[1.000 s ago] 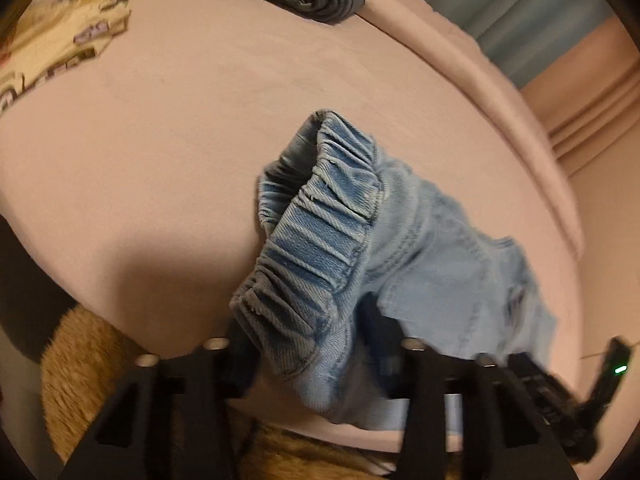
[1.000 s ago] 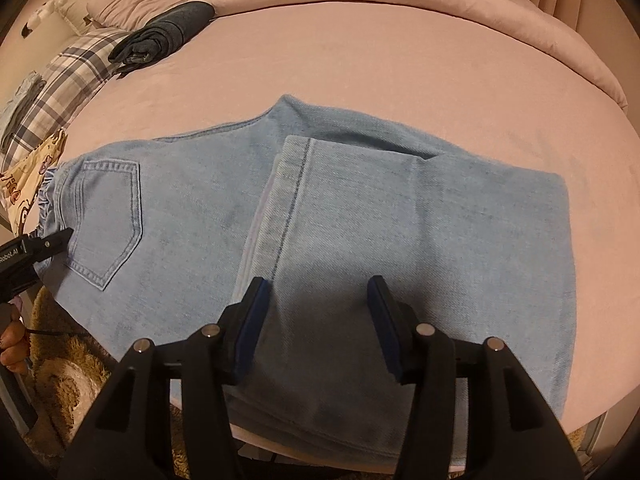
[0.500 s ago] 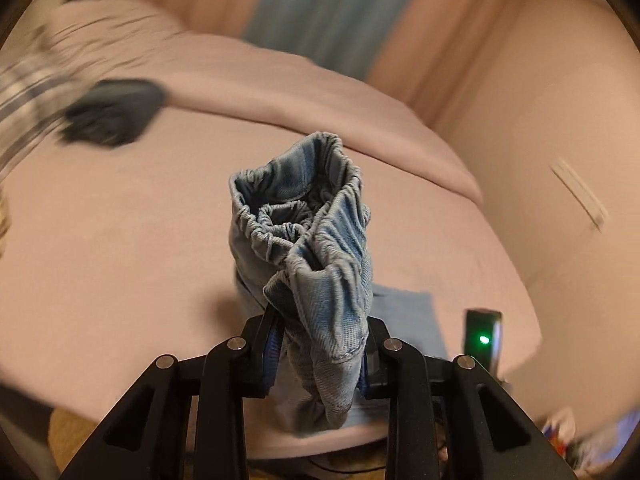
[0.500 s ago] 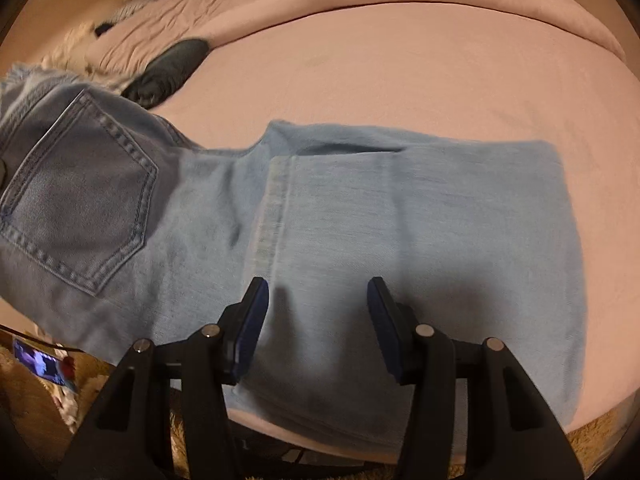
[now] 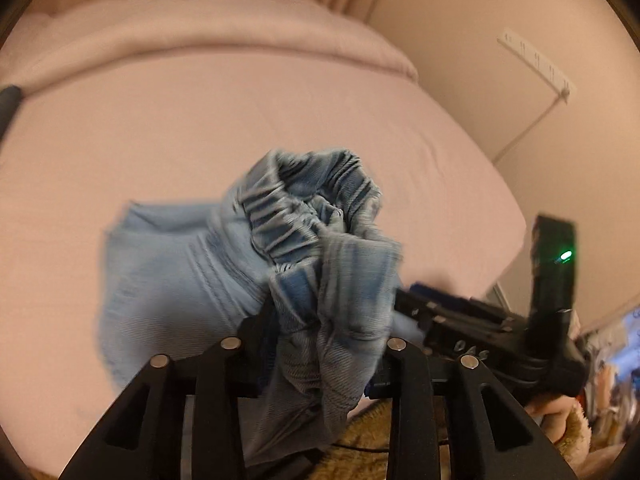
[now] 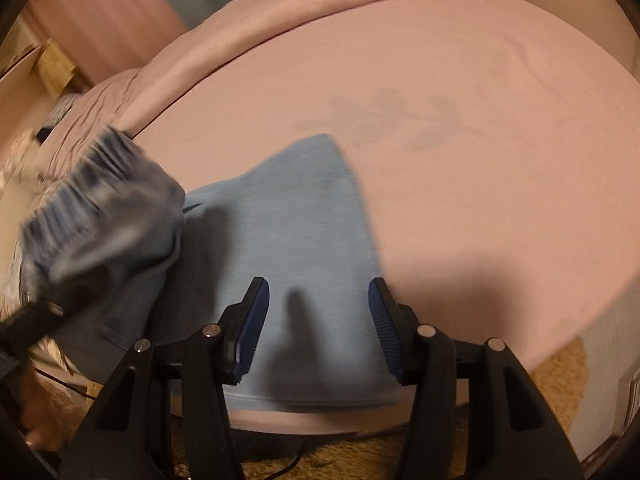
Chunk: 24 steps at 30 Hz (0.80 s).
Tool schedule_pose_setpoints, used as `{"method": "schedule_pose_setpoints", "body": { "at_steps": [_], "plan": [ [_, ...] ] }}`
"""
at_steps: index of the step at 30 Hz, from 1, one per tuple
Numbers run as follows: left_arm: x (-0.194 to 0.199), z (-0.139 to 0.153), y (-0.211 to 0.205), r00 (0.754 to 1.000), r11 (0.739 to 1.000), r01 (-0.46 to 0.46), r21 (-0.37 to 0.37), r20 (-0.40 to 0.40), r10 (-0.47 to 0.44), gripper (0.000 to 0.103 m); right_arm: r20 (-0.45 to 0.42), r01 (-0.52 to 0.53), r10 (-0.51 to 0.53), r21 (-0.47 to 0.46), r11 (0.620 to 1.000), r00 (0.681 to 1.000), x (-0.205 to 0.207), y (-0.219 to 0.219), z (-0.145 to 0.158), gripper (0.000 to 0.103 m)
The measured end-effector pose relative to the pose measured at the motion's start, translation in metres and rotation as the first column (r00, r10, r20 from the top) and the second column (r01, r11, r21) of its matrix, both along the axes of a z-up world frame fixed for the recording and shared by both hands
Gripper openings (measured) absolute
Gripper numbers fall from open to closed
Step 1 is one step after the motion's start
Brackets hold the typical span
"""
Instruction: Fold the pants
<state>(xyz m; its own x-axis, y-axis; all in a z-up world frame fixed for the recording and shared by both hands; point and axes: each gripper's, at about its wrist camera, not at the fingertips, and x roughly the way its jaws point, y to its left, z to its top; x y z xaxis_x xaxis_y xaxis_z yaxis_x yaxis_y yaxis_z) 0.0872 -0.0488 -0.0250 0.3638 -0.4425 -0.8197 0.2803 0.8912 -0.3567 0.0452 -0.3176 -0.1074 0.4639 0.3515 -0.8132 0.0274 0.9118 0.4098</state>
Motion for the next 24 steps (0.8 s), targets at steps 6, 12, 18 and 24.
{"method": "schedule_pose_setpoints", "body": {
  "at_steps": [6, 12, 18, 24],
  "plan": [
    [-0.003, -0.005, -0.011, 0.997, 0.997, 0.067, -0.037, -0.037, -0.068, 0.071, -0.025, 0.041, -0.040, 0.042, 0.998, 0.999, -0.012, -0.011, -0.007, 0.055],
    [-0.017, 0.021, 0.018, 0.997, 0.970, 0.042, -0.241, -0.053, -0.056, 0.095, 0.014, 0.065, -0.067, 0.089, 0.994, 0.998, -0.013, -0.027, 0.008, 0.058],
    [-0.019, 0.011, 0.073, 0.987, 0.984, -0.160, -0.083, -0.027, 0.158, 0.095, 0.054, -0.019, 0.011, 0.149, 0.989, 0.998, -0.012, -0.007, 0.030, 0.068],
    [-0.020, -0.019, 0.118, 0.945, 0.947, -0.320, 0.023, -0.067, 0.320, 0.095, 0.037, -0.110, 0.108, 0.048, 0.993, 0.993, 0.004, 0.036, 0.025, 0.090]
  ]
}}
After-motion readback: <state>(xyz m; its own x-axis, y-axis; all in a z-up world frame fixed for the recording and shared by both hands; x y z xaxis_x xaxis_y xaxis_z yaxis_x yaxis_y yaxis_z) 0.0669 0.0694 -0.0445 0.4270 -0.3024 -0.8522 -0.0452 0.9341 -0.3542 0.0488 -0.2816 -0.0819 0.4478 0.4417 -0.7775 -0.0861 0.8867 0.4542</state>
